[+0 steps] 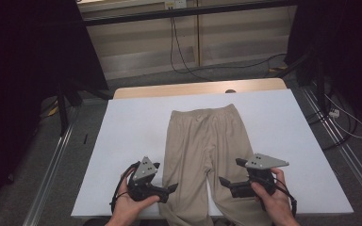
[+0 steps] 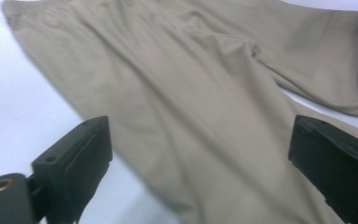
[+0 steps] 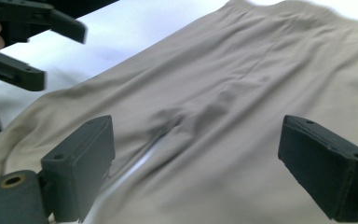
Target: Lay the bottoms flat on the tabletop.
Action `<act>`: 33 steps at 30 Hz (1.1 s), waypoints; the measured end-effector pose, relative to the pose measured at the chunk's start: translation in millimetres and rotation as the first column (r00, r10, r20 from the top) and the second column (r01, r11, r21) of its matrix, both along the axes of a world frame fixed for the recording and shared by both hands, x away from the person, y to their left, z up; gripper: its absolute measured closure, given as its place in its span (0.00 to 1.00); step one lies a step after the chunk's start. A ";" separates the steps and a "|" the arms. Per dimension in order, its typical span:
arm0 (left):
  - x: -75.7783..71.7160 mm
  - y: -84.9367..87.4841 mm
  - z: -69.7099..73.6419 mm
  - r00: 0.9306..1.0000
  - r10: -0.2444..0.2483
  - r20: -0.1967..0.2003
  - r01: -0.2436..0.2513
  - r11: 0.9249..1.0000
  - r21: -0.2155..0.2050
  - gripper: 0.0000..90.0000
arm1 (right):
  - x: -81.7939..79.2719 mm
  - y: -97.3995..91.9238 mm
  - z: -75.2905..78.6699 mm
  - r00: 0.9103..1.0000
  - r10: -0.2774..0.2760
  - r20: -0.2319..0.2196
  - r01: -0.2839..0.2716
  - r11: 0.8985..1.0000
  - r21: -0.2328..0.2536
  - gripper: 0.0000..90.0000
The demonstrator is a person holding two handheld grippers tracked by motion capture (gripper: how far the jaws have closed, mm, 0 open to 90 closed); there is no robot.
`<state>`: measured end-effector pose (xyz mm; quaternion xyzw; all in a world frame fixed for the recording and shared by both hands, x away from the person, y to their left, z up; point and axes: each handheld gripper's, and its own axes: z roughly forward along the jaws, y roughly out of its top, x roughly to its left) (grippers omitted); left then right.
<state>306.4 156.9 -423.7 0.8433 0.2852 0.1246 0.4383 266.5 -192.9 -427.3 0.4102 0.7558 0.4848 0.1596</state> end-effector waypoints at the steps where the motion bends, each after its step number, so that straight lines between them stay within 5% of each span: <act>1: 2.2 3.4 1.3 1.000 0.022 0.003 -0.022 1.000 -0.012 0.06 | 1.4 -3.1 2.0 1.000 -0.027 0.005 0.027 1.000 -0.010 0.11; 9: 18.5 28.2 9.5 0.993 0.114 0.026 -0.113 0.993 -0.046 0.07 | 4.2 -37.8 11.3 0.985 -0.149 0.084 0.149 0.989 -0.004 0.07; 12: 20.0 35.7 12.8 0.986 0.149 0.070 -0.144 0.988 -0.062 0.07 | 1.8 -51.0 14.5 0.979 -0.176 0.100 0.178 0.984 -0.011 0.07; 17: 22.8 48.8 13.9 0.985 0.167 0.054 -0.162 0.983 -0.086 0.06 | -3.4 -73.7 12.2 0.963 -0.242 0.115 0.245 0.969 -0.010 0.07; 33: 4.7 79.9 5.9 0.960 0.269 0.077 -0.259 0.959 -0.116 0.06 | -24.2 -101.1 -0.7 0.922 -0.355 0.156 0.354 0.935 0.040 0.07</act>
